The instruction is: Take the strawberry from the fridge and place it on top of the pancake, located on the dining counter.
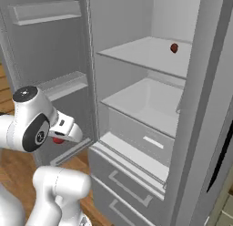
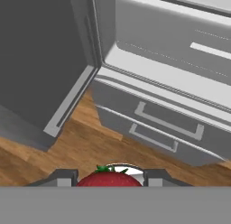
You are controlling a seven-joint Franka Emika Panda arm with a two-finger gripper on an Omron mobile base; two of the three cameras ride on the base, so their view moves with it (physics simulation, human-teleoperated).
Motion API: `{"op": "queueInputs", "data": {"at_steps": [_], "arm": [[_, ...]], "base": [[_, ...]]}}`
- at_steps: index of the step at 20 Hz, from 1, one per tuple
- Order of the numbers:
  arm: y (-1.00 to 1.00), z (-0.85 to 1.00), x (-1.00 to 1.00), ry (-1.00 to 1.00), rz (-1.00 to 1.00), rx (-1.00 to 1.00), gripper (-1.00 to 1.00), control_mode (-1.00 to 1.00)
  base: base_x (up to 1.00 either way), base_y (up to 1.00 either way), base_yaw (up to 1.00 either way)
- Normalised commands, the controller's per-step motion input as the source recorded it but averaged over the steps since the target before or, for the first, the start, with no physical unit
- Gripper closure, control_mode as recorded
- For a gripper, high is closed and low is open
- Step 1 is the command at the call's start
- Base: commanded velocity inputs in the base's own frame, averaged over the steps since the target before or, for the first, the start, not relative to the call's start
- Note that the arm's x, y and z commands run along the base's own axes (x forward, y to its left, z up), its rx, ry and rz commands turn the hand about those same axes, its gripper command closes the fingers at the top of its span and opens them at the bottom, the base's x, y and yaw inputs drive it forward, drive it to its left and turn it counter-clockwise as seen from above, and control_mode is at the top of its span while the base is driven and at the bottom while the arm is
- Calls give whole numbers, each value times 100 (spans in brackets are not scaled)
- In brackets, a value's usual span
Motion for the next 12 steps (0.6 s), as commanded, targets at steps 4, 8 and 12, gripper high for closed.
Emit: {"op": "queueInputs", "data": {"at_steps": [4, 8, 12], "arm": [[0, 0, 0, 0, 0, 0, 100, 100], [0, 0, 0, 0, 0, 0, 100, 100], [0, 0, 0, 0, 0, 0, 100, 100]], "base": [[-100, 11, 59], [-100, 26, 61], [-100, 46, 54]]}}
